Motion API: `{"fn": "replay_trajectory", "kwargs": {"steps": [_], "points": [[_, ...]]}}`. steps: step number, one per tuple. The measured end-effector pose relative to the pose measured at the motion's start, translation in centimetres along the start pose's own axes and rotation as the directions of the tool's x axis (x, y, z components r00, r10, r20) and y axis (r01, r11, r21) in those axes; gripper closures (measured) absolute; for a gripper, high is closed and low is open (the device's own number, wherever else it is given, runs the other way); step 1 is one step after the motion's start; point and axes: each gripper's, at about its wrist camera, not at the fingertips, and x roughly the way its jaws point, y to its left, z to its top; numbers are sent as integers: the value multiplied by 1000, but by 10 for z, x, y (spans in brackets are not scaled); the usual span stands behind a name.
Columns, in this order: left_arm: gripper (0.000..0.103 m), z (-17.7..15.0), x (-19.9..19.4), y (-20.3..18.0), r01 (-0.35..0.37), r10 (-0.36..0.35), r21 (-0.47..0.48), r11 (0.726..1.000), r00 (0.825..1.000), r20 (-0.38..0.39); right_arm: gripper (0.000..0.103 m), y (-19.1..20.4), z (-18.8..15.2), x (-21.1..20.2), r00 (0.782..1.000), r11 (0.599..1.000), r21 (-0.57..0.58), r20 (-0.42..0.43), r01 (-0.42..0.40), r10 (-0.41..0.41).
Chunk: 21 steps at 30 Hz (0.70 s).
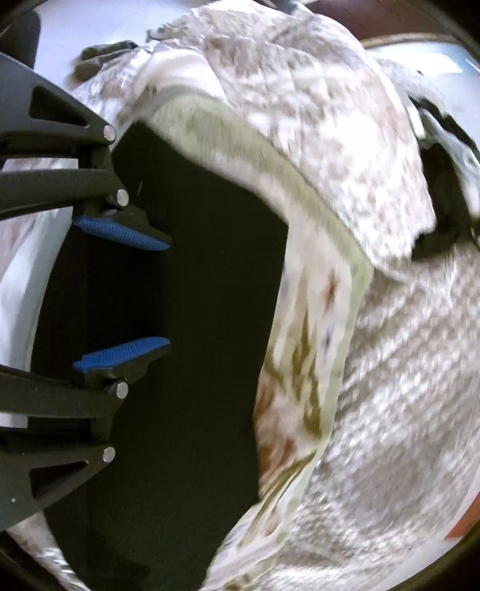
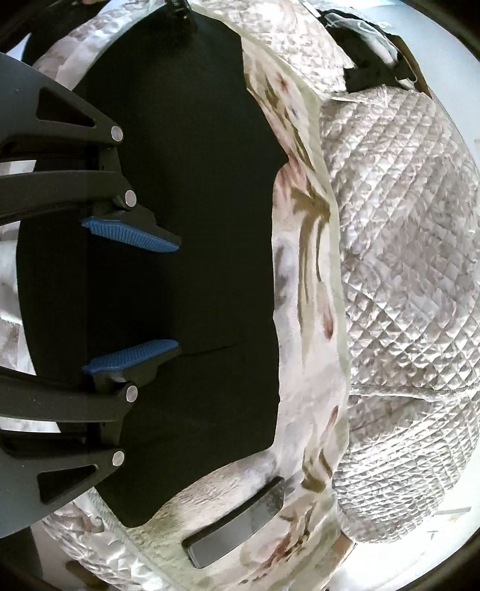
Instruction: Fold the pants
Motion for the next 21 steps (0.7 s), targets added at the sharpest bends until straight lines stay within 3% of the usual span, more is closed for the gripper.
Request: {"fn": "replay_trajectory", "kwargs": {"steps": [4,9,12,16,20,21], "points": [[51,12,3,34,-54,55,-69,996,998,12,53,14,4,-2,999,998,-36,5,-45,45],[44,23,14,59,-60,61,-101,993,998,8,53,41,6,-1,992,985,-120,7,-124,126],[42,17,30,58,-46,43,-90,995,998,-37,53,52,6,0,988,977,-151,5,-151,153],[45,15,32,52,-53,53,-66,996,999,-9,53,59,3,6,984,970,-168,-8,-177,178],[89,16,29,34,-11,11,8,1000,1000,-4,53,59,0,12,982,971,-146,-29,-191,189],[94,16,29,29,-6,6,29,1000,1000,-5,53,58,0,12,981,971,-142,-28,-192,190]]}}
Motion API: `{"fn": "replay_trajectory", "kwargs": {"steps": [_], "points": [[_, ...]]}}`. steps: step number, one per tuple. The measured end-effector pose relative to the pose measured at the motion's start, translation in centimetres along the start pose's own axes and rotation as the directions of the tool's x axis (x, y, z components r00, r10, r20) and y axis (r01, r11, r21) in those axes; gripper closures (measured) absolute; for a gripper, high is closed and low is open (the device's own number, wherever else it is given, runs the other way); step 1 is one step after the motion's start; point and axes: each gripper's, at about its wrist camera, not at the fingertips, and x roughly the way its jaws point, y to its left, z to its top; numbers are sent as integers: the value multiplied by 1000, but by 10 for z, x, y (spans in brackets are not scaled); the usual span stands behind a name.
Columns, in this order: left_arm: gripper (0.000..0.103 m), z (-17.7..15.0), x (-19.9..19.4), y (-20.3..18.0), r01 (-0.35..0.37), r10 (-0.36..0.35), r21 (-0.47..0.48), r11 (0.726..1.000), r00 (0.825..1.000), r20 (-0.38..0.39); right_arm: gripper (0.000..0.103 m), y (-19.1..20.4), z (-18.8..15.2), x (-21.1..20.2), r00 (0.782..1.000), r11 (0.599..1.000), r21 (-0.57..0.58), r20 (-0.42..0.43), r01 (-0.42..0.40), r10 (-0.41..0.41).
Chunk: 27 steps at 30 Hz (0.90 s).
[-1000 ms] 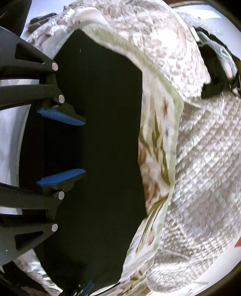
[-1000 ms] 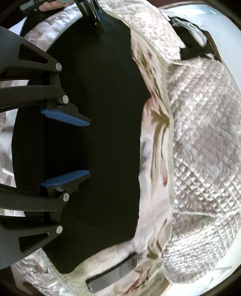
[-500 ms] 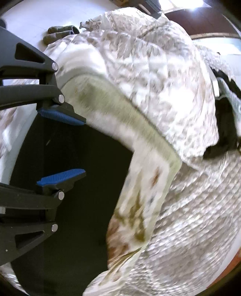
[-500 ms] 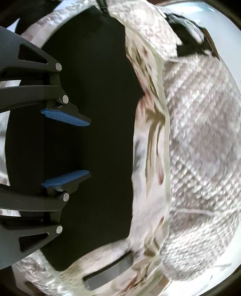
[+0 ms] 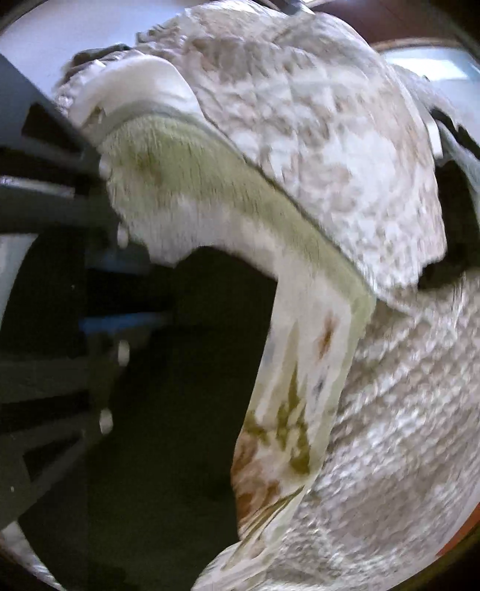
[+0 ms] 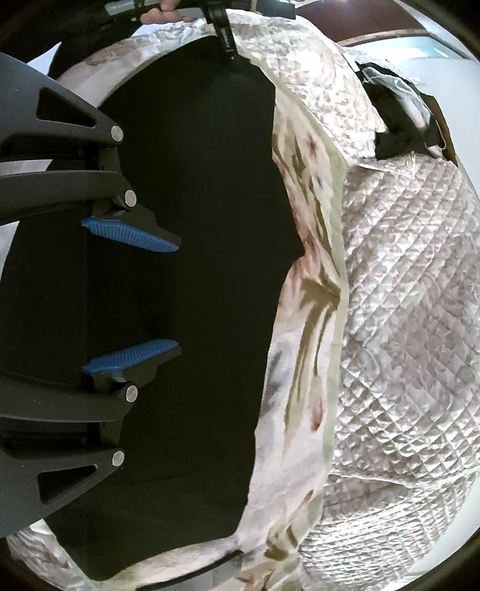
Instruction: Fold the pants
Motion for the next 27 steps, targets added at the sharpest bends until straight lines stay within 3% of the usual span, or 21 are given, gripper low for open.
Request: {"fn": "replay_trajectory", "kwargs": {"steps": [3,8,12,16,24,27], "points": [[95,3,-5,0,25,-25,-21,999,1000,-8,53,-2,-1,-4,1000,1000,10,17,-6,6],[95,13,-27,-4,224,-223,-121,967,974,29,53,-10,0,-12,999,999,44,42,-23,22],[95,27,-49,-33,364,-360,-118,924,931,52,53,-19,1,-17,998,996,85,63,-37,32],[95,37,-58,-82,485,-484,-74,871,874,39,53,-28,1,-24,996,992,117,83,-39,29],[95,10,-40,-193,619,-616,-10,785,779,-120,53,-53,-4,-35,995,982,188,100,-24,5],[95,-9,-34,-221,632,-619,15,775,764,-183,53,-63,-7,-37,995,977,211,99,-16,-5]]}}
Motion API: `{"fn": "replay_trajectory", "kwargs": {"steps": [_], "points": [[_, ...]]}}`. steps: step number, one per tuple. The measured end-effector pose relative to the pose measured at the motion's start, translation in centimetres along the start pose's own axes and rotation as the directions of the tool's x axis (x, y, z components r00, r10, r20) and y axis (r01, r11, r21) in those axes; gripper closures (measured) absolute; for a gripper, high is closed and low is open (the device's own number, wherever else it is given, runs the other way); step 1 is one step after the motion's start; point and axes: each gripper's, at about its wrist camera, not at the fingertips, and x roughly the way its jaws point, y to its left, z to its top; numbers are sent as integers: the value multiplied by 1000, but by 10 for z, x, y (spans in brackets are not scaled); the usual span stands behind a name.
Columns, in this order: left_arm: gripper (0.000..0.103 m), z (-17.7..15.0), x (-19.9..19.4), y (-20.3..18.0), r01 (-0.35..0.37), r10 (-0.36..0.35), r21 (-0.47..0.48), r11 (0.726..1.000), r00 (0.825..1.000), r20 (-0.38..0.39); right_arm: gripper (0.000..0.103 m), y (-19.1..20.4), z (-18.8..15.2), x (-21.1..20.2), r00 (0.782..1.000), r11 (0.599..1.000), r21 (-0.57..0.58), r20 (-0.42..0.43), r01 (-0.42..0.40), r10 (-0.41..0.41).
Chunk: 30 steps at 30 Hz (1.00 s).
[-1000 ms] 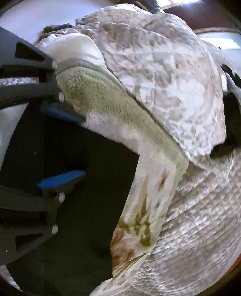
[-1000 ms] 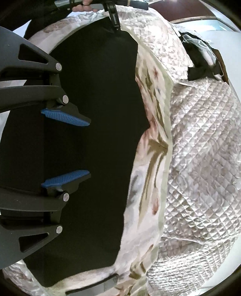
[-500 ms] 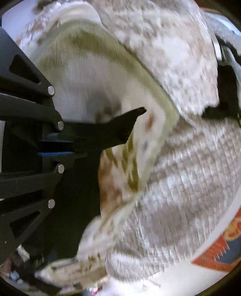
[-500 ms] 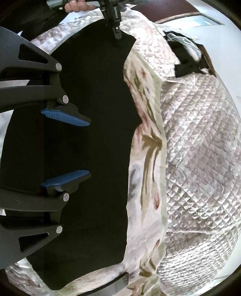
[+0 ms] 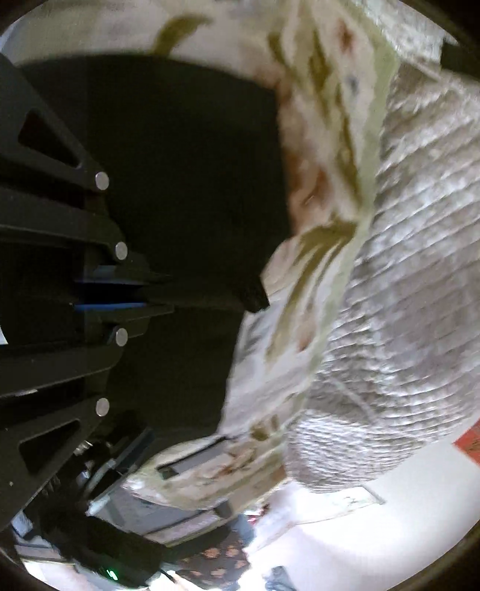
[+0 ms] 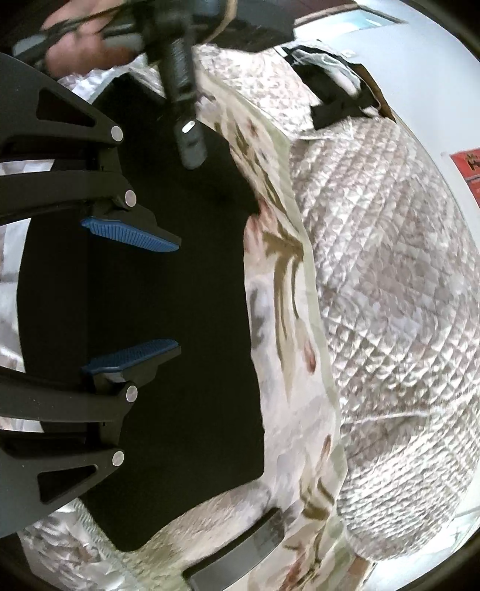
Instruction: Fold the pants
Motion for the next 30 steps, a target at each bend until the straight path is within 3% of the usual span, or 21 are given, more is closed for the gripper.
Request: {"fn": "replay_trajectory", "kwargs": {"steps": [3,8,10,12,15,20,26,30], "points": [[94,-8,14,-4,-10,10,4,1000,999,-40,53,-7,0,0,1000,1000,25,-4,-2,2],[84,-9,-9,-9,129,-129,12,992,991,-38,53,-6,0,0,999,998,42,-4,-40,40],[82,-5,-27,-7,136,-136,34,990,991,6,53,-5,0,2,996,994,59,-13,-90,91],[74,2,-45,6,102,-104,39,994,992,66,53,-3,-2,4,989,987,73,-25,-140,142],[74,9,-66,37,-41,38,24,999,990,138,53,3,-4,9,975,973,89,-52,-212,217],[74,8,-76,79,-182,182,-10,983,970,159,53,20,-6,43,926,940,136,-173,-314,335],[74,1,-73,105,-174,181,-61,983,971,159,53,30,6,67,912,929,163,-197,-332,360],[74,1,-68,105,-171,180,-69,983,971,157,75,34,10,82,890,914,194,-230,-355,394]]}}
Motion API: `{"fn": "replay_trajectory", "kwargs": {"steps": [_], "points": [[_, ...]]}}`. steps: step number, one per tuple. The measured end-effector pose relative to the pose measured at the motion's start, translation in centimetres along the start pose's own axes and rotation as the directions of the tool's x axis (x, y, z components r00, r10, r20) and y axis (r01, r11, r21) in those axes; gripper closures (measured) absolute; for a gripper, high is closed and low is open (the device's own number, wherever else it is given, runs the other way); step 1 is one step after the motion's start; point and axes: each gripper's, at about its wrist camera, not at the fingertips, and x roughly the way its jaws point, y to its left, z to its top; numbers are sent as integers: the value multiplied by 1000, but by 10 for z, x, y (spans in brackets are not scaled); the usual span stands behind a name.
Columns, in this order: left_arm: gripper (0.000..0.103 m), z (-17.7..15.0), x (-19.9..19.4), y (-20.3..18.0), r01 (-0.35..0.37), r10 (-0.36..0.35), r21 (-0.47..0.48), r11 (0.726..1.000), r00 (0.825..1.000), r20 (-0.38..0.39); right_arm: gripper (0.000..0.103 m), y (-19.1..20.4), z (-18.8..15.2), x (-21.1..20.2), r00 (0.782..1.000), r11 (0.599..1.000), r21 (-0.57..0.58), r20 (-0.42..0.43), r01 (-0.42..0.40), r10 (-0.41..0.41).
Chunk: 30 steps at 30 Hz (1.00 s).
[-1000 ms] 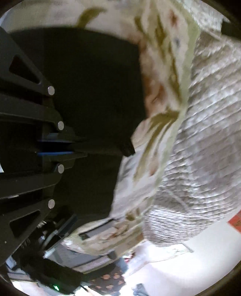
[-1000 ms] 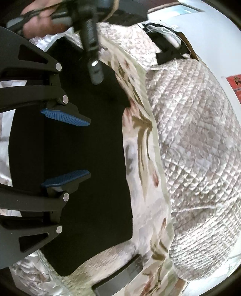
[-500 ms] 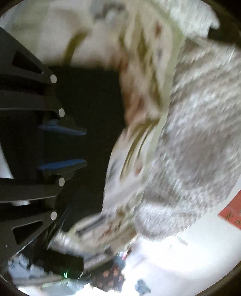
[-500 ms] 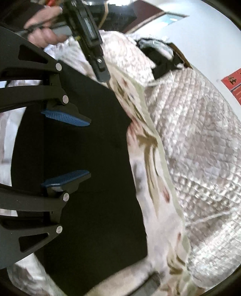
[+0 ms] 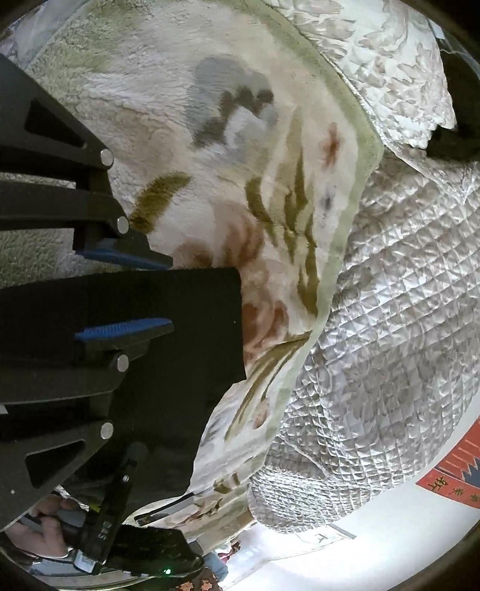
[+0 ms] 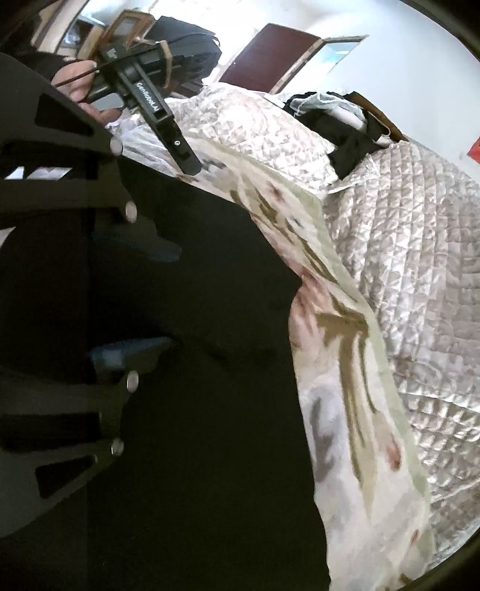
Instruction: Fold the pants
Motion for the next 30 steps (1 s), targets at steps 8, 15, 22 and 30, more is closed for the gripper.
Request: {"fn": "replay_trajectory", "kwargs": {"steps": [8,15,22,30], "points": [[73,-3,-4,1,-12,11,19,1000,1000,16,101,4,-5,-24,998,999,19,60,-26,25],[74,-2,-2,-4,-19,19,32,999,1000,7,101,-8,-11,-20,999,999,31,40,27,-29],[74,12,0,-16,-30,30,63,998,1000,6,92,-9,-5,-28,991,993,33,71,112,-114],[73,44,45,-32,-33,40,116,993,997,-64,91,1,9,-35,984,993,-22,144,113,-109]]}}
